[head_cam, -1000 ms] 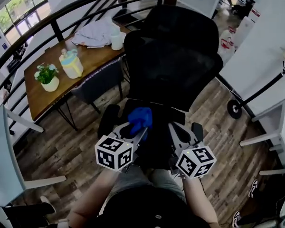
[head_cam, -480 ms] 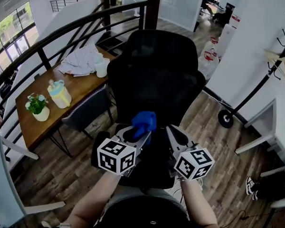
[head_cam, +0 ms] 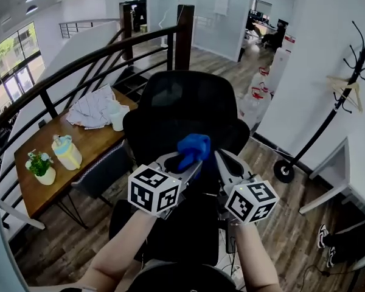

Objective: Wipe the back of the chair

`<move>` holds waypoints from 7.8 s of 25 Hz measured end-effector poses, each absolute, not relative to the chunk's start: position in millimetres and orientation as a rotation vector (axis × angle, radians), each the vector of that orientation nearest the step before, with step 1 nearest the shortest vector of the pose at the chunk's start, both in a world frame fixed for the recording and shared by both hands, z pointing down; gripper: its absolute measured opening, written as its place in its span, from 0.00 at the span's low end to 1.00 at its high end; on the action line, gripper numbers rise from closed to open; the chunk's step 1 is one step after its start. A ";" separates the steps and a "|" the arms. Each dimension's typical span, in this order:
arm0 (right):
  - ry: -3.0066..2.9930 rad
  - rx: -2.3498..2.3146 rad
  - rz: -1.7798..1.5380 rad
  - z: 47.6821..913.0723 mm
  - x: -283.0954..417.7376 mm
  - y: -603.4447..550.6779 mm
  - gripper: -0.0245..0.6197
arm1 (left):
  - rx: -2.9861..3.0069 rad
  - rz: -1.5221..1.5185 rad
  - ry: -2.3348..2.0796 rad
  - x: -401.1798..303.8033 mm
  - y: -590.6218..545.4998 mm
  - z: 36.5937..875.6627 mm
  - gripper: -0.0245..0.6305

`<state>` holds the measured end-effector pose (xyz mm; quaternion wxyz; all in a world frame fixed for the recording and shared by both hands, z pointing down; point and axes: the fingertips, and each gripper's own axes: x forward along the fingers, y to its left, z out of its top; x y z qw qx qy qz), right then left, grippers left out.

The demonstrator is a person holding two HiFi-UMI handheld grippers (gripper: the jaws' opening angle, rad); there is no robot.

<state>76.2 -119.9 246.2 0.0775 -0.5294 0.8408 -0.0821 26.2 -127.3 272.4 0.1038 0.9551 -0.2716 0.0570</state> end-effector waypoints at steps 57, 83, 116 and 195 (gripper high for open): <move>2.619 -1.427 -0.313 244.4 15.6 -266.0 0.09 | 2.537 0.014 -1.142 -51.7 -333.3 229.7 0.24; 2.432 -1.666 -0.444 292.6 100.6 -204.3 0.09 | 2.627 0.144 -0.980 4.4 -251.9 288.6 0.25; 2.208 -1.853 -0.625 373.0 231.8 -204.7 0.09 | 2.574 0.464 -0.657 191.0 -253.5 411.8 0.25; 2.291 -1.743 -0.885 431.3 151.9 -198.1 0.09 | 2.508 0.505 -0.570 95.7 -211.6 452.5 0.25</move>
